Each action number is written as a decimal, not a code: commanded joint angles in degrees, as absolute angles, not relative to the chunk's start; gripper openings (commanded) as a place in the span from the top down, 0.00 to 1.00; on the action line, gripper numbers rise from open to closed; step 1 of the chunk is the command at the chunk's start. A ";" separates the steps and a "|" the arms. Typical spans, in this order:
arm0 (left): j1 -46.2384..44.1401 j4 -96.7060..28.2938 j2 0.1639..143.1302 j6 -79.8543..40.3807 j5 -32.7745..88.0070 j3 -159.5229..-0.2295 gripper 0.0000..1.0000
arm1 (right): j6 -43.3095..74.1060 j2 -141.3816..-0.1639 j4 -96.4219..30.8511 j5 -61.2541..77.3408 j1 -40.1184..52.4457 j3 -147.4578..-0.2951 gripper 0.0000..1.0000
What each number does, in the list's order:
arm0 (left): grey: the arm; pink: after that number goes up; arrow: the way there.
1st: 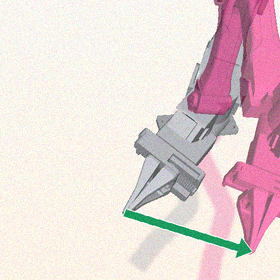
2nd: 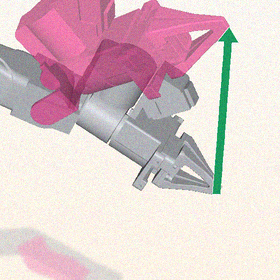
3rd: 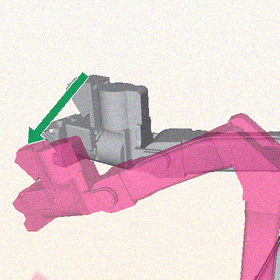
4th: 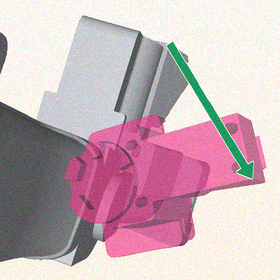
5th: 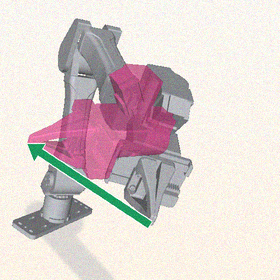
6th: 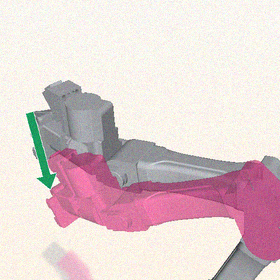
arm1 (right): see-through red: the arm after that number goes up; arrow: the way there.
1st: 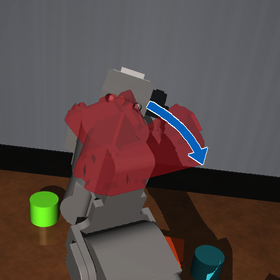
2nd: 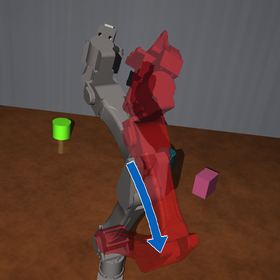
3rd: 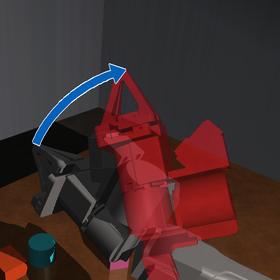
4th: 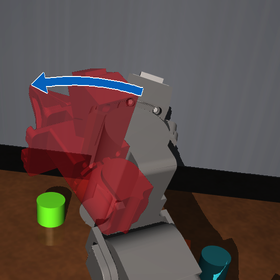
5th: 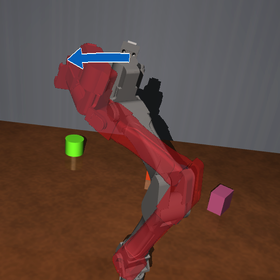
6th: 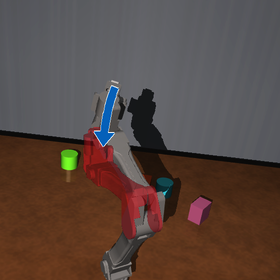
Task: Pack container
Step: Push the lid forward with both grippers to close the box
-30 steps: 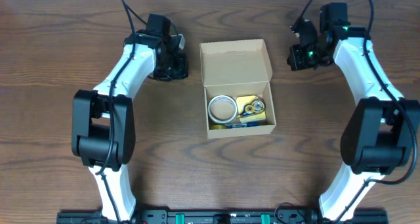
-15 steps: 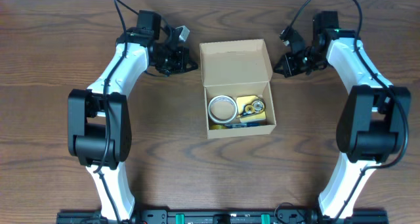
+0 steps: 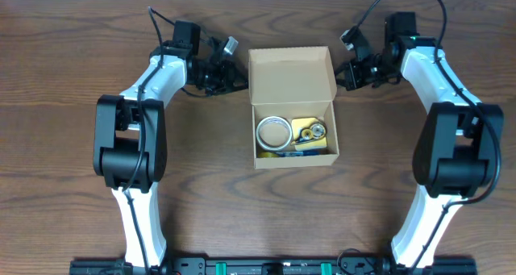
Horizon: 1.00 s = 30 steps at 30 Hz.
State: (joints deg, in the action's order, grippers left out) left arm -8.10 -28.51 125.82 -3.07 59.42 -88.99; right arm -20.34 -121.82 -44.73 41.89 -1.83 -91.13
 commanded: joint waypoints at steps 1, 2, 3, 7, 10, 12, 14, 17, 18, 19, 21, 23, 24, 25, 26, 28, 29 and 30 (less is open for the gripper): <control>-7.38 -27.22 126.26 -3.53 63.53 -89.84 0.95 | -21.50 -124.81 -44.42 48.73 -3.25 -91.83 0.99; -7.38 -26.68 126.26 -3.73 64.42 -89.84 0.94 | -21.54 -125.19 -44.45 49.93 -3.44 -91.83 0.99; -7.38 -26.02 126.26 -3.81 65.52 -89.84 0.94 | -21.63 -125.78 -44.38 51.20 -3.64 -91.83 0.99; -7.35 -23.07 126.26 -3.86 69.17 -89.84 0.94 | -22.92 -126.96 -44.14 54.24 -3.68 -91.83 0.99; -7.35 -21.78 126.26 -3.88 70.59 -89.84 0.94 | -23.03 -127.11 -43.42 55.46 -3.66 -91.83 0.99; -7.35 -21.78 126.26 -3.88 70.61 -89.84 0.94 | -23.05 -127.11 -42.46 57.74 -3.68 -91.83 0.99; -7.35 -21.78 126.26 -3.88 71.40 -89.84 0.94 | -22.96 -127.11 -41.54 59.48 -3.68 -91.83 0.99; -7.35 -21.76 126.26 -3.86 71.68 -89.84 0.94 | -22.96 -127.11 -41.56 60.14 -3.68 -91.83 1.00; -7.35 -21.71 126.26 -3.86 71.94 -89.84 0.94 | -22.96 -127.11 -41.63 60.31 -3.68 -91.83 0.99; -7.35 -21.56 126.26 -3.86 72.34 -89.84 0.94 | -22.96 -127.11 -41.60 60.62 -3.68 -91.83 0.99; -7.35 -20.58 126.26 -3.84 74.26 -89.84 0.94 | -22.98 -127.11 -41.56 61.67 -3.66 -91.83 0.99; -7.35 -19.14 126.26 -3.88 76.29 -89.84 0.94 | -22.98 -127.11 -41.76 62.28 -3.64 -91.83 0.99; -7.35 -18.63 126.26 -3.92 77.21 -89.84 0.94 | -23.00 -127.11 -42.04 62.46 -3.62 -91.83 0.99; -7.35 -18.37 126.26 -3.90 78.08 -89.84 0.94 | -23.00 -127.11 -42.26 62.43 -3.53 -91.83 0.99; -7.35 -18.31 126.26 -3.92 78.41 -89.84 0.94 | -23.03 -127.11 -42.57 62.46 -3.42 -91.83 0.99; -7.35 -18.28 126.26 -3.88 79.57 -89.84 0.94 | -23.33 -127.11 -43.13 62.57 -3.01 -91.83 0.99; -7.35 -18.33 126.26 -3.88 79.61 -89.84 0.94 | -23.70 -127.11 -43.42 62.61 -2.79 -91.85 0.99; -7.35 -18.31 126.26 -3.88 80.16 -89.84 0.94 | -23.94 -127.09 -43.90 62.61 -2.48 -91.94 0.99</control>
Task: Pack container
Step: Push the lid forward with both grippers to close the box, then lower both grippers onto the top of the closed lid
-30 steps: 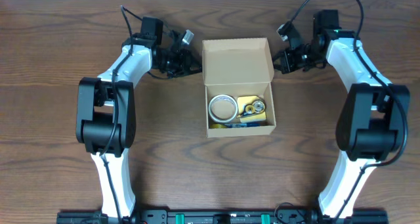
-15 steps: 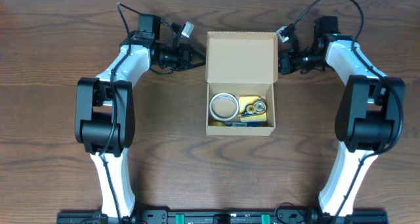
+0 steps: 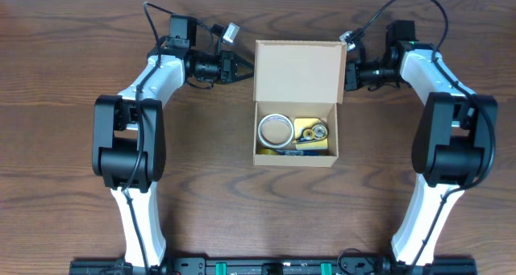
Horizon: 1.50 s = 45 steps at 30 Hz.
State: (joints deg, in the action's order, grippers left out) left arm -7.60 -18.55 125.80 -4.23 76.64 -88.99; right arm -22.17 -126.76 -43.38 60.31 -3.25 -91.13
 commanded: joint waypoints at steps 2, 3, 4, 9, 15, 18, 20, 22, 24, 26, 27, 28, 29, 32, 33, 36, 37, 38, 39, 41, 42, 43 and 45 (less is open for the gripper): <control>-7.35 -17.76 126.26 -3.86 82.28 -89.84 0.94 | -25.89 -127.09 -45.89 62.57 -1.80 -92.64 0.99; -7.31 -17.65 126.26 -3.86 82.98 -89.84 0.94 | -27.16 -127.09 -47.27 62.50 -1.45 -93.30 0.99; -7.25 -17.43 126.26 -3.86 84.09 -89.84 0.94 | -27.94 -127.09 -48.38 62.15 -1.21 -93.95 0.99; -6.70 -17.34 126.26 -4.12 90.67 -89.84 0.94 | -34.94 -127.09 -61.06 56.31 -0.49 -101.56 0.99; -7.09 -18.94 126.26 -6.09 90.70 -89.84 0.94 | -37.43 -127.09 -67.68 54.19 -0.84 -105.27 0.99; -7.33 -19.59 126.23 -6.74 90.70 -89.84 0.94 | -38.13 -127.09 -69.36 53.74 -0.89 -105.78 0.99; -7.51 -19.66 126.21 -7.60 90.70 -89.84 0.94 | -38.96 -127.09 -70.89 52.75 -0.89 -105.91 0.99; -7.60 -19.64 126.19 -7.77 90.70 -89.84 0.94 | -40.47 -127.09 -73.08 52.25 -0.89 -106.06 0.99; -7.60 -19.66 126.19 -8.10 90.70 -89.84 0.94 | -42.39 -127.09 -75.09 52.27 -0.89 -106.10 0.99; -7.60 -19.64 126.08 -9.10 90.70 -89.84 0.94 | -43.18 -127.07 -76.44 52.29 -0.89 -106.30 0.99; -7.60 -19.66 125.95 -9.19 90.70 -89.84 0.95 | -43.79 -127.07 -77.34 52.29 -0.89 -106.56 0.99; -7.60 -19.68 125.75 -9.52 90.70 -89.84 0.94 | -44.69 -127.07 -78.52 52.27 -0.89 -107.00 0.99; -7.64 -19.88 125.23 -9.54 90.70 -89.84 0.95 | -46.09 -127.07 -80.42 52.25 -0.86 -107.83 0.99; -8.03 -20.36 122.76 -9.43 90.70 -89.84 0.94 | -49.58 -127.07 -85.80 52.21 -0.89 -110.61 0.99; -8.21 -20.36 121.95 -9.43 90.70 -89.84 0.94 | -50.30 -127.07 -87.53 51.81 -0.86 -111.48 0.99; -8.45 -21.69 118.85 -9.45 90.70 -89.84 0.94 | -50.41 -127.07 -92.51 48.51 -0.23 -112.86 0.99; -8.45 -22.31 118.06 -9.45 90.70 -89.84 0.94 | -50.46 -127.07 -94.02 47.88 0.10 -112.86 0.99; -8.45 -22.98 117.16 -9.45 90.70 -89.84 0.94 | -50.52 -127.07 -95.68 47.46 0.45 -112.81 0.99; -8.38 -23.57 116.31 -9.45 90.70 -89.84 0.94 | -51.05 -127.07 -97.36 46.59 0.89 -112.81 0.99; -8.27 -24.67 114.93 -9.47 90.70 -89.84 0.94 | -48.21 -126.82 -97.51 44.77 1.98 -112.60 0.99; -8.27 -25.43 114.15 -9.47 90.70 -89.84 0.93 | -47.33 -126.65 -97.51 43.99 2.76 -112.60 0.98; -8.27 -26.06 113.45 -9.45 90.70 -89.84 0.92 | -47.16 -126.50 -97.51 43.64 3.62 -112.60 0.98; -8.27 -26.81 112.31 -9.47 90.67 -89.84 0.88 | -46.59 -125.91 -97.51 42.72 5.61 -112.60 0.99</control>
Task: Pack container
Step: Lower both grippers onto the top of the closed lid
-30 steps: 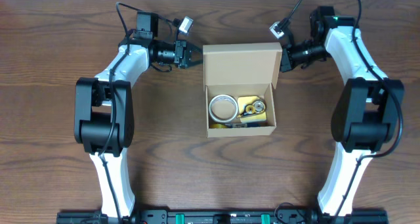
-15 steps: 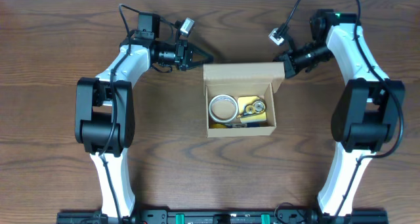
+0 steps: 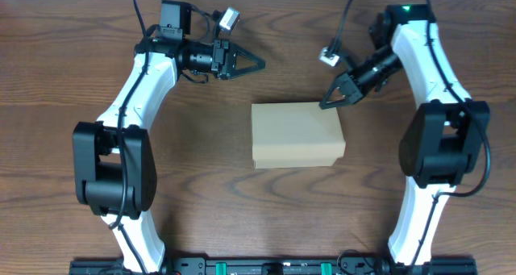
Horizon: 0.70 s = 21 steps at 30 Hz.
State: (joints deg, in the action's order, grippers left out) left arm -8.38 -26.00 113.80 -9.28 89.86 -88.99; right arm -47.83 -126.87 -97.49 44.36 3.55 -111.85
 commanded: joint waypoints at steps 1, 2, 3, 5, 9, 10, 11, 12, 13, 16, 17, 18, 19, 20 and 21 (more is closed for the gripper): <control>-8.25 -27.27 111.63 -9.45 90.65 -89.84 0.84 | -45.80 -125.56 -97.51 41.43 7.07 -112.60 0.99; -8.27 -27.53 111.00 -9.45 90.26 -89.84 0.81 | -45.69 -125.14 -97.51 40.47 8.47 -112.60 0.98; -8.27 -28.29 110.37 -9.47 88.68 -89.84 0.81 | -45.76 -124.90 -97.49 40.47 9.23 -112.60 0.98; -8.27 -30.92 108.49 -8.80 83.24 -89.84 0.80 | -46.37 -124.07 -97.49 40.42 10.90 -112.62 0.98; -8.27 -41.58 102.98 -1.28 67.83 -89.84 0.80 | -46.26 -122.10 -97.49 38.98 12.25 -112.62 0.99; -8.27 -45.08 101.30 0.82 62.57 -89.84 0.80 | -46.28 -121.60 -97.49 38.98 12.25 -112.62 0.98; -8.29 -48.47 99.55 2.50 57.08 -89.84 0.80 | -46.26 -121.16 -97.32 38.98 12.25 -112.62 0.98; -8.36 -50.98 98.13 3.55 53.19 -89.84 0.80 | -45.76 -120.57 -97.03 38.94 12.14 -112.62 0.98; -8.49 -53.95 96.29 4.60 48.60 -89.84 0.80 | -44.62 -120.01 -96.38 38.68 11.99 -112.62 0.98; -9.69 -59.75 91.90 5.21 38.83 -89.84 0.80 | -37.39 -117.93 -93.54 35.07 11.64 -112.62 0.98; -10.59 -61.08 90.80 5.19 35.79 -89.84 0.80 | -35.14 -117.19 -92.84 33.65 11.66 -112.62 0.99; -11.53 -62.06 90.06 5.17 33.23 -89.84 0.80 | -32.95 -116.49 -92.23 32.03 11.79 -112.62 0.98; -12.69 -63.07 89.56 5.13 30.37 -89.84 0.81 | -30.39 -115.55 -91.59 29.63 12.01 -112.62 0.98; -13.93 -64.10 89.32 5.08 27.55 -89.84 0.82 | -26.81 -114.61 -90.83 26.57 12.21 -112.62 0.98; -15.44 -65.08 89.34 4.67 24.49 -89.84 0.84 | -21.82 -113.51 -89.78 22.48 12.47 -112.62 0.98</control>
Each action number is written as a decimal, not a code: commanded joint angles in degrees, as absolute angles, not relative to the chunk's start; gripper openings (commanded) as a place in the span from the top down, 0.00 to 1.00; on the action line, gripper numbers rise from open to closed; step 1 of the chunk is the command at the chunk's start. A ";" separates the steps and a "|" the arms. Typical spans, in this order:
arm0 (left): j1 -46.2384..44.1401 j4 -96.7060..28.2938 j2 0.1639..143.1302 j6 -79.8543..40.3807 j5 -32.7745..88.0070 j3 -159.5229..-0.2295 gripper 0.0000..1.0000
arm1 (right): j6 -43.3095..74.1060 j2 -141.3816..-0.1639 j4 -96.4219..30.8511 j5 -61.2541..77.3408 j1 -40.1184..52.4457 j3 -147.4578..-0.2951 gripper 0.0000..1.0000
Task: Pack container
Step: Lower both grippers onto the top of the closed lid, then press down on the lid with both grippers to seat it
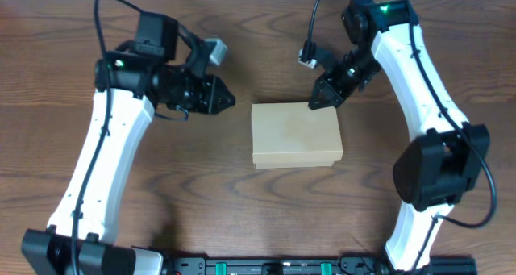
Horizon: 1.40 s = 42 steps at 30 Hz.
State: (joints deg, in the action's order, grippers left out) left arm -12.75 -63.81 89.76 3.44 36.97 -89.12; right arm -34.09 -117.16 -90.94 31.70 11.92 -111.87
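Observation:
A tan cardboard box (296, 135) lies at the middle of the table with its lid down, so its contents are hidden. My left gripper (227, 101) hovers to the upper left of the box, apart from it, its dark fingers close together with nothing between them. My right gripper (315, 102) hangs just above the box's far right edge, its fingers pointing down and left; whether they touch the lid cannot be told. Neither gripper holds anything.
The brown wooden table (64, 89) surrounds the box. A dark rail (258, 267) runs along the front edge where both arm bases stand. Cables loop above each wrist.
The left arm swung out and its gripper dropped toward the box's upper left. The right gripper moved slightly left and nearer the box's far edge. The box stays closed.
The box stood open with a metal ring and yellow items inside, a gripper at each side of the raised lid. The lid stood more upright a second later. By the last earlier moment it was folded down, and both grippers have stayed near the closed box since.

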 commanded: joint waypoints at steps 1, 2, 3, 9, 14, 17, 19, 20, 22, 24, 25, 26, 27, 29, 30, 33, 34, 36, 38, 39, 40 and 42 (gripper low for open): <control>-16.75 -65.71 89.58 3.97 21.93 -89.78 0.85 | -19.81 -112.40 -89.52 19.92 12.64 -112.62 0.98; -18.09 -66.17 89.76 3.62 20.34 -89.76 0.86 | -18.79 -111.28 -89.56 18.59 12.75 -112.60 0.98; -19.29 -66.37 89.91 3.49 19.11 -89.67 0.87 | -18.20 -110.06 -89.62 18.15 12.80 -112.60 0.99; -23.79 -65.39 89.93 -0.23 11.79 -89.58 0.91 | -16.67 -103.22 -91.26 17.32 12.84 -112.60 0.98; -24.03 -63.70 89.93 -1.15 11.60 -86.54 0.91 | -15.99 -101.19 -92.53 17.30 12.86 -108.81 0.98; -24.03 -61.34 89.93 -2.94 11.62 -82.72 0.92 | -14.96 -101.19 -91.29 17.32 12.84 -104.47 0.98; -24.10 -60.03 89.93 -4.01 11.53 -80.34 0.92 | -14.06 -101.19 -90.06 17.32 12.95 -102.08 0.98; -24.21 -59.40 89.93 -4.73 11.35 -79.40 0.92 | -13.63 -101.19 -89.71 17.34 13.17 -101.32 0.98; -24.91 -58.02 89.95 -5.91 10.26 -77.82 0.92 | -12.78 -101.16 -88.92 17.23 13.87 -100.14 0.98; -26.48 -57.04 89.97 -7.90 7.31 -76.75 0.92 | -11.11 -101.19 -88.09 15.77 15.00 -99.11 0.98; -27.51 -56.62 90.00 -8.21 6.24 -76.40 0.92 | -10.33 -101.19 -87.74 15.11 15.53 -98.65 0.98; -28.99 -56.12 90.08 -8.47 4.62 -76.12 0.92 | -9.80 -101.19 -87.44 14.50 16.19 -98.13 0.99; -30.15 -55.77 90.32 -9.08 3.29 -76.12 0.92 | -9.63 -101.19 -87.13 14.31 16.67 -97.78 0.98; -32.77 -54.24 91.48 -9.50 0.80 -76.12 0.91 | -8.88 -101.19 -86.39 13.87 17.61 -97.47 0.99; -33.52 -53.47 92.42 -9.65 0.84 -76.12 0.90 | -8.58 -101.19 -86.11 13.23 17.78 -97.47 0.99; -33.71 -52.38 95.96 -10.48 1.63 -76.12 0.90 | -8.60 -101.19 -85.86 13.28 17.82 -97.47 0.98; -33.71 -51.92 97.10 -10.48 2.11 -76.14 0.91 | -8.60 -101.19 -85.71 13.26 17.74 -97.45 0.98; -33.71 -50.48 98.72 -10.46 3.90 -76.14 0.90 | -8.60 -101.19 -85.45 13.23 17.63 -97.43 0.98; -33.78 -49.58 99.44 -10.44 4.75 -76.38 0.90 | -8.60 -101.19 -85.12 13.21 17.50 -97.36 0.98; -33.78 -49.45 99.48 -10.44 4.73 -76.60 0.90 | -8.60 -101.19 -84.90 13.23 17.37 -97.36 0.99; -33.78 -49.56 99.46 -10.31 4.69 -77.08 0.90 | -8.60 -101.19 -84.75 13.23 17.26 -97.36 0.99; -33.71 -51.00 99.46 -10.17 4.36 -78.83 0.90 | -8.60 -101.19 -84.60 13.23 17.17 -97.36 0.98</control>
